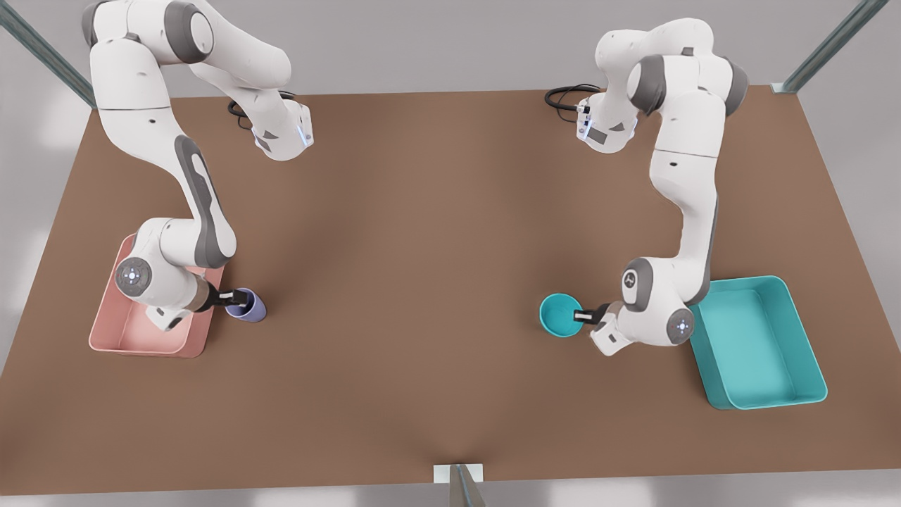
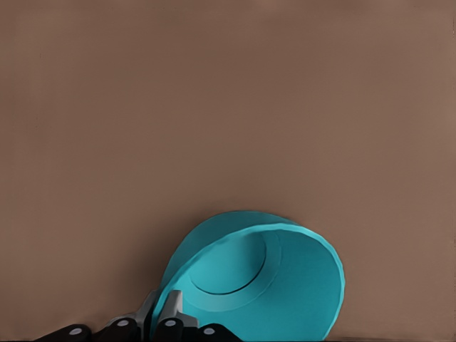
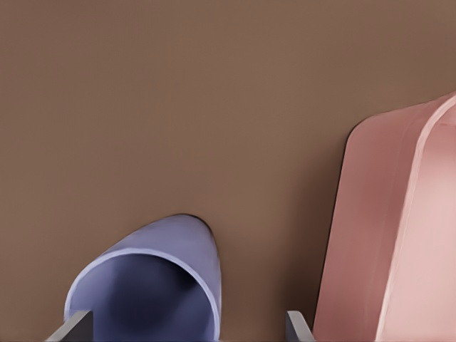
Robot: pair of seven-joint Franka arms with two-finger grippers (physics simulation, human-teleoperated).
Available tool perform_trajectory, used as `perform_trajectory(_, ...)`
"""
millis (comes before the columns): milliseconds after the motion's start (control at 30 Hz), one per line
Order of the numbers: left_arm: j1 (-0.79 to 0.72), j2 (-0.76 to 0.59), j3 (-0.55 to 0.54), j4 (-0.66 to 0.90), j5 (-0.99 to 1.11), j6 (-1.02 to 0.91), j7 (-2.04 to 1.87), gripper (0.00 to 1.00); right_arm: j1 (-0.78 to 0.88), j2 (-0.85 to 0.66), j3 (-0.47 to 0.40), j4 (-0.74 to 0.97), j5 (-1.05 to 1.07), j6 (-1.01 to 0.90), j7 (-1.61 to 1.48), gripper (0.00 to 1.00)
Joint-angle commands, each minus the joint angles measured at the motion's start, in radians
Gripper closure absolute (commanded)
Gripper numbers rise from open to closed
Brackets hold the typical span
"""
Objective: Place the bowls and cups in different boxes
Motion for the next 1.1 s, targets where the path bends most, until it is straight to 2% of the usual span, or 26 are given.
perform_trajectory(0, 0.001, -0.042, 0.065, 0.049, -0.001, -0.171, -0.105, 0.79, -0.005, 0.0, 0.0, -0.018, 0.003, 0.048, -0.021, 0.0)
perform_trajectory(33, 0.002, -0.093, 0.171, 0.085, 0.004, -0.225, -0.107, 0.79, -0.005, 0.0, 0.0, -0.03, 0.002, 0.055, -0.023, 0.0)
perform_trajectory(100, 0.056, -0.088, 0.213, 0.186, 0.118, -0.257, -0.095, 0.79, -0.005, 0.003, 0.0, -0.053, 0.003, 0.088, -0.023, 0.0)
perform_trajectory(167, 0.142, -0.031, 0.266, 0.307, 0.135, -0.239, 0.003, 0.79, -0.012, 0.016, 0.0, -0.057, 0.003, 0.099, -0.023, 0.0)
perform_trajectory(233, 0.189, -0.01, 0.308, 0.316, 0.137, -0.161, 0.139, 0.79, -0.01, 0.032, 0.0, -0.057, 0.002, 0.107, -0.023, 0.0)
perform_trajectory(333, 0.292, 0.047, 0.306, 0.295, 0.123, -0.107, 0.201, 0.79, -0.008, 0.042, 0.002, -0.059, 0.002, 0.114, -0.023, 0.0)
perform_trajectory(433, 0.292, 0.05, 0.306, 0.204, 0.123, -0.007, 0.249, 0.79, -0.005, 0.05, 0.003, -0.059, 0.002, 0.114, -0.023, 0.03)
perform_trajectory(467, 0.292, 0.052, 0.306, 0.186, 0.126, 0.033, 0.263, 0.79, -0.004, 0.052, 0.003, -0.059, 0.002, 0.114, -0.023, 0.07)
perform_trajectory(600, 0.306, 0.122, 0.306, 0.187, 0.125, 0.083, 0.261, 0.79, -0.004, 0.066, 0.005, -0.059, 0.0, 0.113, -0.024, 0.46)
perform_trajectory(667, 0.306, 0.157, 0.306, 0.187, 0.126, 0.083, 0.261, 0.79, -0.004, 0.066, 0.005, -0.059, 0.0, 0.107, -0.024, 0.77)
perform_trajectory(800, 0.306, 0.179, 0.306, 0.187, 0.131, 0.112, 0.264, 0.79, -0.004, 0.046, 0.009, -0.041, -0.001, 0.073, -0.021, 0.79)
perform_trajectory(833, 0.307, 0.176, 0.306, 0.189, 0.131, 0.108, 0.264, 0.49, -0.004, 0.007, 0.011, -0.027, -0.001, 0.029, -0.039, 0.79)
perform_trajectory(867, 0.307, 0.173, 0.306, 0.189, 0.131, 0.106, 0.264, 0.34, -0.008, -0.016, 0.012, 0.001, 0.0, -0.022, -0.079, 0.79)
perform_trajectory(900, 0.307, 0.158, 0.306, 0.192, 0.132, 0.105, 0.264, 0.08, -0.016, -0.059, 0.003, 0.042, 0.006, -0.091, -0.199, 0.79)
perform_trajectory(933, 0.307, 0.122, 0.306, 0.189, 0.169, 0.085, 0.264, 0.0, -0.057, -0.091, 0.003, 0.055, 0.008, -0.114, -0.314, 0.79)
perform_trajectory(1067, 0.251, -0.066, 0.306, 0.187, 0.278, -0.113, 0.222, 0.0, -0.22, -0.111, -0.012, 0.143, 0.008, -0.231, -0.595, 0.79)
